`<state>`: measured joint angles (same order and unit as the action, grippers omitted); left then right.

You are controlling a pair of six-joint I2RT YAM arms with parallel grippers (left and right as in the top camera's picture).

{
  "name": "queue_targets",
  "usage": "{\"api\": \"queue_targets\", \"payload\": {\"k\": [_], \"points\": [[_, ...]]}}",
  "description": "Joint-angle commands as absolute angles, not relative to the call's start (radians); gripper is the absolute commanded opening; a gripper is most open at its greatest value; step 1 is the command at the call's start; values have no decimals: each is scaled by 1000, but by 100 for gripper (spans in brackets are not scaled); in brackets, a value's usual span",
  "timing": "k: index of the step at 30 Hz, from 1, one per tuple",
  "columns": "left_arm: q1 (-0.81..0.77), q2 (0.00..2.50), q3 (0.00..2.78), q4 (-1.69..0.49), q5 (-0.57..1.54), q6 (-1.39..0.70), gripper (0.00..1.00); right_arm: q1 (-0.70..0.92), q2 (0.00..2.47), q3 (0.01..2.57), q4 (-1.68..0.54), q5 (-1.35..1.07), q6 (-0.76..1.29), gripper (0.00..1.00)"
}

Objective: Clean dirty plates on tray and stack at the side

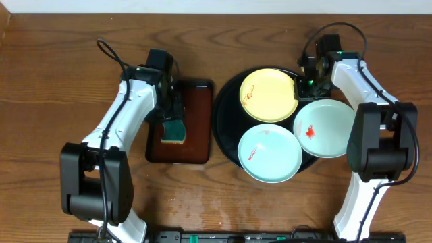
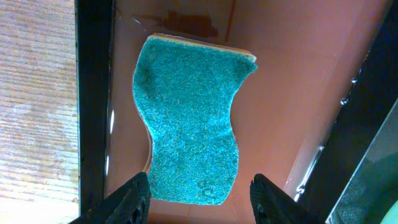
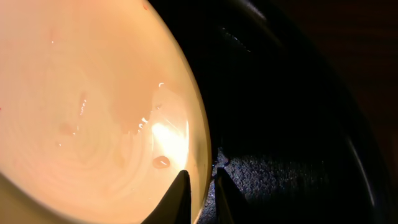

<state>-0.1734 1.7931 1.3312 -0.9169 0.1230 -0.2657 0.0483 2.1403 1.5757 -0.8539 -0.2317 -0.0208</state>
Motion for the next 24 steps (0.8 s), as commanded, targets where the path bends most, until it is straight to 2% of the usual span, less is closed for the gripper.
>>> {"api": "queue_targets", "payload": {"k": [1, 5, 13, 15, 24], "points": [[-176, 1801, 1345, -923, 104, -271, 54, 52, 2136, 1583, -856, -218, 7, 13], [-176, 1801, 1345, -926, 104, -271, 54, 52, 2136, 1582, -857, -207, 29, 7], [-176, 1801, 1345, -925, 103, -271, 54, 52, 2136, 1556, -839, -207, 30, 6], [-176, 1801, 1345, -925, 103, -271, 54, 52, 2136, 1555, -833, -207, 30, 1], [-176, 1801, 1344, -914, 103, -271, 54, 52, 2136, 1555, -819, -201, 48, 1]]}}
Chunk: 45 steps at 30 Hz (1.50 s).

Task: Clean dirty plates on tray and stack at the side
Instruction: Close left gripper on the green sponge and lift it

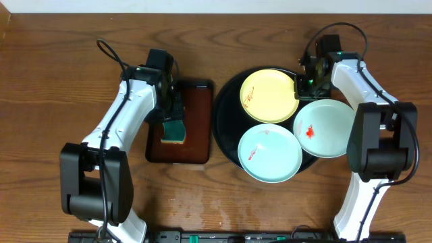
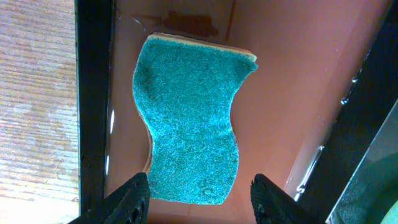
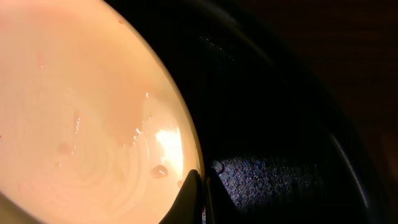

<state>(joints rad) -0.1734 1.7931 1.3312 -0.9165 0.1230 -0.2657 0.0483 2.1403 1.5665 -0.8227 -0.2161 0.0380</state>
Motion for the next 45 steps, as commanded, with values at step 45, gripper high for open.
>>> {"api": "queue_targets", "payload": {"k": [45], "points": [[-176, 1807, 1057, -583, 48, -355, 52, 53, 2136, 1555, -830, -181, 44, 1]]}}
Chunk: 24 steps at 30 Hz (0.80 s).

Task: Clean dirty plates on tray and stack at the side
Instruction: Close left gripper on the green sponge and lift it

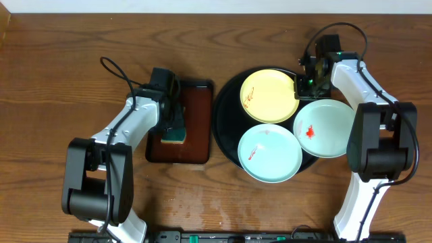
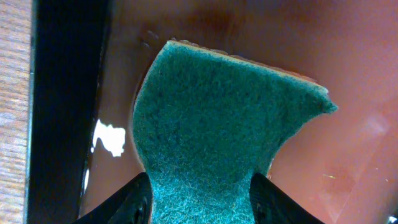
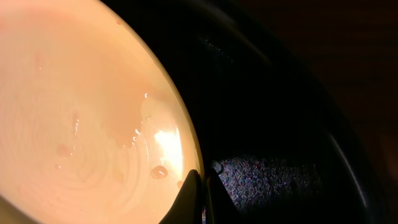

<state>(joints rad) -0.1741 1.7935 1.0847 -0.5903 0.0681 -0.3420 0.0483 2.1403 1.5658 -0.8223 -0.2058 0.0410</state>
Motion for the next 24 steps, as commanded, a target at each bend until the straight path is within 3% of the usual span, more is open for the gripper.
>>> {"api": "queue_targets", "payload": {"k": [1, 8, 14, 21, 24], "points": [[-176, 1807, 1052, -576, 48, -355, 52, 53, 2136, 1555, -830, -181, 44, 1], [-176, 1809, 1050, -566, 52, -358, 38, 53, 2136, 1555, -831, -181, 44, 1], [-176, 1809, 1050, -566, 52, -358, 34, 53, 2136, 1555, -830, -181, 44, 1], [-176, 1808, 1054, -566, 52, -357, 15, 53, 2136, 1555, -831, -181, 44, 1], [-176, 1800, 1077, -577, 51, -357, 11, 53, 2136, 1555, -831, -181, 44, 1]]}}
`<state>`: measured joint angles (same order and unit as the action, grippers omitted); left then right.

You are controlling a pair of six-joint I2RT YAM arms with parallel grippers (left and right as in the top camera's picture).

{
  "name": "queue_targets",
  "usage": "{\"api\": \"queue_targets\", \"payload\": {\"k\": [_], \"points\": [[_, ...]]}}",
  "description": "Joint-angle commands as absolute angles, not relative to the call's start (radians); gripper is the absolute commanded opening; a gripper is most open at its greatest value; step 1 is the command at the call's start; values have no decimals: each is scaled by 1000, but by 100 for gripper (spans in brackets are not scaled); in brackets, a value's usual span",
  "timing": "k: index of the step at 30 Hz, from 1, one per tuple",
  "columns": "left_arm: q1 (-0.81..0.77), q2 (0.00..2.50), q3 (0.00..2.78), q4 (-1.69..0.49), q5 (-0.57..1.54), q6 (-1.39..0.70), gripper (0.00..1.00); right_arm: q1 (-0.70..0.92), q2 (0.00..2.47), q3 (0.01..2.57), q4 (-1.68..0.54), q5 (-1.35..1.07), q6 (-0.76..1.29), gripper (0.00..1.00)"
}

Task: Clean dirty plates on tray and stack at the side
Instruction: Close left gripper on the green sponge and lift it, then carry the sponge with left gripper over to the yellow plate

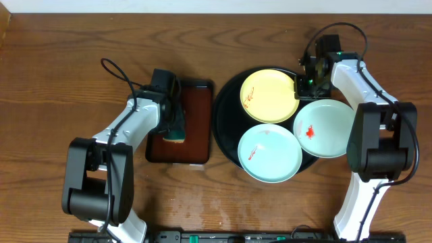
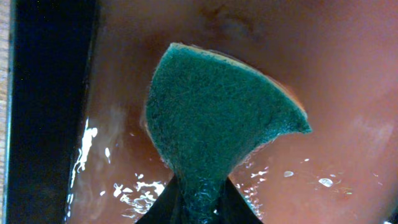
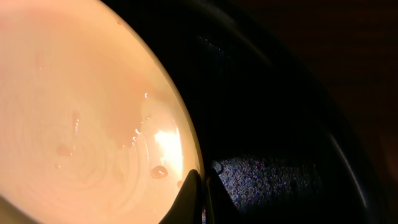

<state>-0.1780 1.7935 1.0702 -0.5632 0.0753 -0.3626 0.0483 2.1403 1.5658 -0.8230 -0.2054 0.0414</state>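
A round black tray carries three plates. The yellow plate has a red smear at its left; my right gripper is shut on its right rim. A pale blue plate sits at the front, and a pale green plate with a red blotch at the right. My left gripper is shut on the green sponge, pinching its near end narrow in the wet brown rectangular tray.
The wooden table surrounds both trays. Water glints on the brown tray's floor, and its dark rim runs along the left. Both arms reach in from the front edge.
My left gripper has shut on the sponge, squeezing its near end into a narrow neck. My right gripper holds the yellow plate's rim as before.
At first my left gripper stood open above the sponge and my right fingers straddled the yellow plate's rim with a gap. The right gripper then shut on the rim. My left gripper sat lower around the sponge, and now it is shut on it.
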Motion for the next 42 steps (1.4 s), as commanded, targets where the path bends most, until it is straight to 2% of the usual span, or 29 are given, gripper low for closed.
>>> {"api": "queue_targets", "payload": {"k": [1, 12, 21, 38, 42], "points": [[-176, 1795, 1084, -582, 52, -357, 8, 53, 2136, 1555, -831, -181, 44, 1], [-176, 1585, 1100, -604, 53, -357, 7, 53, 2136, 1555, -831, -181, 44, 1], [-176, 1408, 1100, -581, 221, -307, 7, 53, 2136, 1555, -832, -181, 43, 1], [-176, 1391, 1100, -464, 216, -252, 7, 53, 2136, 1555, -828, -181, 44, 1], [-176, 1391, 1100, -458, 154, -252, 8, 53, 2136, 1555, -826, -180, 44, 1]]}}
